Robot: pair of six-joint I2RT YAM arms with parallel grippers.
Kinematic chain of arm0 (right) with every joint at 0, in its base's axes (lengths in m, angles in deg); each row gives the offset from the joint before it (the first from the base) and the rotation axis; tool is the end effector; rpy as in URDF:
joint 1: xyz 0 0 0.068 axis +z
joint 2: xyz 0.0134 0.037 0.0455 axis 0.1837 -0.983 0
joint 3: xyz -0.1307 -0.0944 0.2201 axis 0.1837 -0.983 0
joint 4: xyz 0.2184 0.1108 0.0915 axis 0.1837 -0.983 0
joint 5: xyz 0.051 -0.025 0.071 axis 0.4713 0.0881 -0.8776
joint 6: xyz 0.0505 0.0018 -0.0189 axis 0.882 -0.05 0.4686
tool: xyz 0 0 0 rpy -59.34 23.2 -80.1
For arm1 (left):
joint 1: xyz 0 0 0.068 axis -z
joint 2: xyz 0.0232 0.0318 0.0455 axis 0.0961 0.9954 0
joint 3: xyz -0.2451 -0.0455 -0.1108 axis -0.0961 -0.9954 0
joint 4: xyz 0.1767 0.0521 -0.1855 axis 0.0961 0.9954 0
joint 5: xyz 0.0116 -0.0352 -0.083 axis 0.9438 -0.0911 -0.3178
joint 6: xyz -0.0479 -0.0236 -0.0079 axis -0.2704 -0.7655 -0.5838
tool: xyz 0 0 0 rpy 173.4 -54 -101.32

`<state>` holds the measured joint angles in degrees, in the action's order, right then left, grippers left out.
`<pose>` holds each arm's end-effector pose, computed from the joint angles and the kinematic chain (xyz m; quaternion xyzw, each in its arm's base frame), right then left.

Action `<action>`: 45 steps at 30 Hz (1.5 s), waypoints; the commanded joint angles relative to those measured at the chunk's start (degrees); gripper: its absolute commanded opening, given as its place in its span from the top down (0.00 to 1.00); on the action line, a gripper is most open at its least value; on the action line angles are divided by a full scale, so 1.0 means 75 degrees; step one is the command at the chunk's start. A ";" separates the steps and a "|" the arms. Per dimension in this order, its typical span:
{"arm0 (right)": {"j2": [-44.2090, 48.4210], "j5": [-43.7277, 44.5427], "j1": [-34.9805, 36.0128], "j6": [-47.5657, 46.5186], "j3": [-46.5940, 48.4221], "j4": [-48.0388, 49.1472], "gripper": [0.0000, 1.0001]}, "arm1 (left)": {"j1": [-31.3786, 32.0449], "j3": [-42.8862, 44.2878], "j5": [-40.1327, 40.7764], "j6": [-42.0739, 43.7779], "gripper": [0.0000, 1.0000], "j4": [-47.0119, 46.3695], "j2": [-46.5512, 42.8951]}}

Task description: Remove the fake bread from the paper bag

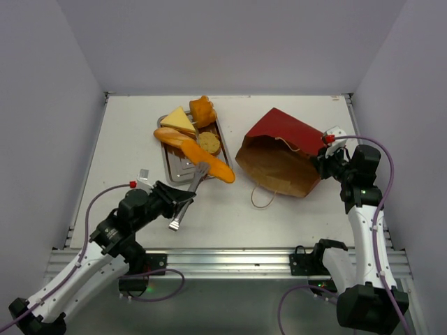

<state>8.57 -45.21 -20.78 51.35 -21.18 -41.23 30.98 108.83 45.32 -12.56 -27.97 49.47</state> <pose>0.1868 -0.0139 0.3031 -0.2122 0.7959 0.1039 0.5575 0.1010 -0.0800 0.2365 -0.3036 0.7664 -0.5141 0.2369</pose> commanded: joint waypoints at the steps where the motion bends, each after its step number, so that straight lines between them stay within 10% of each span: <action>1: 0.0082 -0.0227 -0.0023 -0.0044 -0.0012 0.0289 1.00 | -0.0037 0.0018 0.2013 -0.1393 1.00 0.0218 -0.0402; 30: 0.0035 -0.0145 -0.0023 -0.0103 -0.0024 0.0277 1.00 | -0.1479 -0.0733 0.1582 -0.1546 1.00 -0.2861 0.2585; 45: 0.0058 -0.0145 -0.0023 -0.0103 -0.0024 0.0277 1.00 | -0.1526 -0.0767 0.1043 -0.1335 0.71 -0.2838 0.2492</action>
<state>8.57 -45.21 -20.78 50.96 -21.27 -41.23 19.98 102.15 54.08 -24.43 -45.56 69.82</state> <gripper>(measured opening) 0.011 0.351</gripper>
